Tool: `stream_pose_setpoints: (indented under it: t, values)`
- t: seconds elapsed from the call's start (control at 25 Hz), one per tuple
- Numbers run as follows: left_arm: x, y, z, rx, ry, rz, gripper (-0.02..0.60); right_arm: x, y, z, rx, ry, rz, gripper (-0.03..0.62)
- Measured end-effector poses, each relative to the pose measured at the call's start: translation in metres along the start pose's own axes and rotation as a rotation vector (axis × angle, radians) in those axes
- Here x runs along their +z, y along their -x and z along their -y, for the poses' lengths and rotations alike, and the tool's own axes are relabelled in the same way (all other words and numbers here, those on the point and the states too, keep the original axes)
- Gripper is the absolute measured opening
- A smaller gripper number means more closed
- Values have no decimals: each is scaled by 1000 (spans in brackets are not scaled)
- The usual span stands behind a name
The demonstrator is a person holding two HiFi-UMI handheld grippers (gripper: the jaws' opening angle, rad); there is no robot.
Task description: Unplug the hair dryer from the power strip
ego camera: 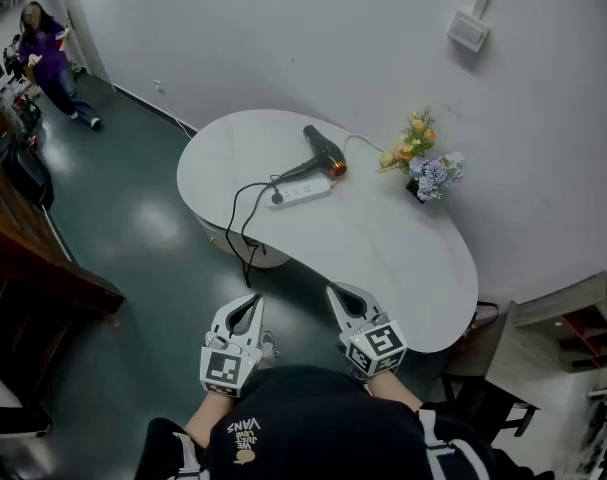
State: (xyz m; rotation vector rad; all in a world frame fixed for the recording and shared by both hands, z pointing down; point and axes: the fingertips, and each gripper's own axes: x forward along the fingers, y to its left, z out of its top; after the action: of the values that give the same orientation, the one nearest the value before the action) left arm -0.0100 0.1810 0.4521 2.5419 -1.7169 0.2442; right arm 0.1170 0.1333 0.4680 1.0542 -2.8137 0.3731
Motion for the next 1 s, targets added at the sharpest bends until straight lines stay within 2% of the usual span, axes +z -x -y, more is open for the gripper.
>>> stream_pose_setpoints:
  t: [0.36,0.64,1.0]
  values:
    - [6,-13,-7,-31,-13,27,18,4,-14,4,-11,13,10,41]
    - [4,-21,-21,-44,9,38,18,6,-31,8,-16,-43,55,44]
    - [-5,-45,-43,-96,35,28,46,10,-59,19,-77,-40,60,49]
